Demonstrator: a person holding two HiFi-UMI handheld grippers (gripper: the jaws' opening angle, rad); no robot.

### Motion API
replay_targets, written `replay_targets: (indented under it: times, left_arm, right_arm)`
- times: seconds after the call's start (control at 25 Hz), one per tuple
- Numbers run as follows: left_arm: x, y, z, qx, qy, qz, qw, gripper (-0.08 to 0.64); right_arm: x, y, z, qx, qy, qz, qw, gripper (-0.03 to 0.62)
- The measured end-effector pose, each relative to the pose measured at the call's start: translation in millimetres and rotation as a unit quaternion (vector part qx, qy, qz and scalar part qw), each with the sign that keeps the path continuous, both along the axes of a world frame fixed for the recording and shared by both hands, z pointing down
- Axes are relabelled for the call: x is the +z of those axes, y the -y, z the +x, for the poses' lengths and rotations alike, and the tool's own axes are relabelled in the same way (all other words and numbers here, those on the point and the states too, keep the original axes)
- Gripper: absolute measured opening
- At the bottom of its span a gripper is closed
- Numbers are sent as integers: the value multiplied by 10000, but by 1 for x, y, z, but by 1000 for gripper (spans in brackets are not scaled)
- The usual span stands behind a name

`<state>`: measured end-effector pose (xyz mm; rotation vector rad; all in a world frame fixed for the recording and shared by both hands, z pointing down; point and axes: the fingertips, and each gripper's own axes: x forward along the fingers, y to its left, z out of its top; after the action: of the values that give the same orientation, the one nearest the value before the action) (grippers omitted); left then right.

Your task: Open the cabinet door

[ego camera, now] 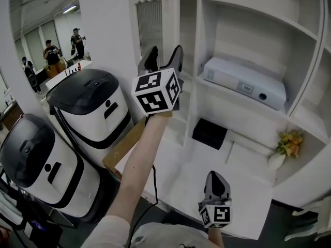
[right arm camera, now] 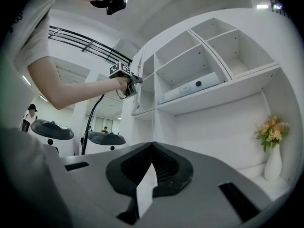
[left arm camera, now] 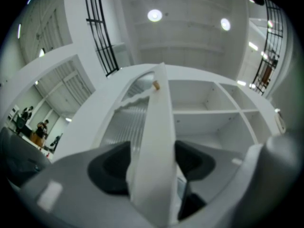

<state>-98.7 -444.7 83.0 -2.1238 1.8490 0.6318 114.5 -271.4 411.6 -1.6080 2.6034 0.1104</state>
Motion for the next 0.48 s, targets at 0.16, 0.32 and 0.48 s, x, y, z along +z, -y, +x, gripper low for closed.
replay_targets:
  times: [0.16,0.32,0.48]
  left_arm:
    - [1,-9,-9,28,-66,19,10000,313]
    - [0,-18,-15,24,-102,66,9999,313]
    - [1,-26,-26,216,-218,115,9995,316]
  right_arm:
    - [2,-2,-3,-39,-24,-46,10000,0]
    - [2,-4,-6,-84,-53,-50,9999,0]
    - [2,-5,-14,-152,-58,-38,9999,0]
